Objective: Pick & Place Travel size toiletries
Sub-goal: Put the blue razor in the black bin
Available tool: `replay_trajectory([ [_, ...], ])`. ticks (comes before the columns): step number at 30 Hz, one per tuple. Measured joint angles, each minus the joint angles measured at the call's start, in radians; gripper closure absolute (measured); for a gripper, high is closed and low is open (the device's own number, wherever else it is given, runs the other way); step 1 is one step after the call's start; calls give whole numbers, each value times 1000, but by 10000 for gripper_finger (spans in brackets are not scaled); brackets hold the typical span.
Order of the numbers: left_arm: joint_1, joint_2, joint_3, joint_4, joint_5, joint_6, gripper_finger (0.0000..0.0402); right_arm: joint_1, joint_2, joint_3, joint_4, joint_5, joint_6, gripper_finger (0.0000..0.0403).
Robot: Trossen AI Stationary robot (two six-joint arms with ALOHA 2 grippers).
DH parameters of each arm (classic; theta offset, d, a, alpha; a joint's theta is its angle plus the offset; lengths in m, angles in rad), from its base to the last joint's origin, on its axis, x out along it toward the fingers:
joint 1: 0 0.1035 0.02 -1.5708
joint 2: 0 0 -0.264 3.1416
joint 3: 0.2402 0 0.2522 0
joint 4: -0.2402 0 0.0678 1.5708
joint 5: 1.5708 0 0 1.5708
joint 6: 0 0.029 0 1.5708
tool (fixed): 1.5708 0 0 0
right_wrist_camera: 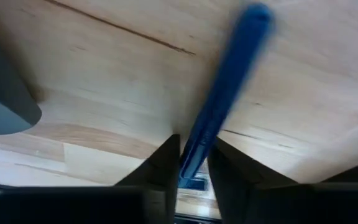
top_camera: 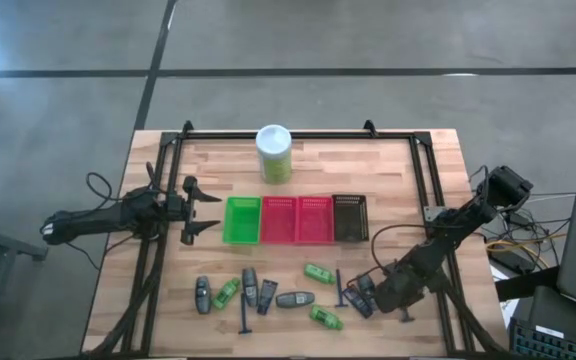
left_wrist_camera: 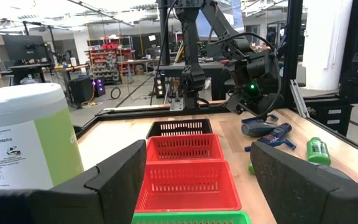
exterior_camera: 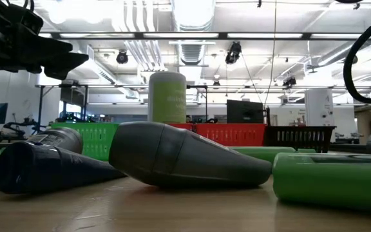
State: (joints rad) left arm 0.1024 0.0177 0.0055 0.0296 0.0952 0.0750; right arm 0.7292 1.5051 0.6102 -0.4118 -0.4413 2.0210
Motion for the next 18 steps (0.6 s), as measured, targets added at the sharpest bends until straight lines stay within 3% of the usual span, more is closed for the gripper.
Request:
replay_trajectory([
  [5,-1,0,0,0,0,0,108,0,-12,0,-1,21,-13,372],
  [11,-1,0,0,0,0,0,108,-2,-73,5,-42,67,-46,376],
  [15,-1,0,0,0,0,0,108,-1,-190,7,-85,75,-27,374],
  [18,-1,0,0,0,0,0,108,-1,-318,11,-120,200,22,374],
])
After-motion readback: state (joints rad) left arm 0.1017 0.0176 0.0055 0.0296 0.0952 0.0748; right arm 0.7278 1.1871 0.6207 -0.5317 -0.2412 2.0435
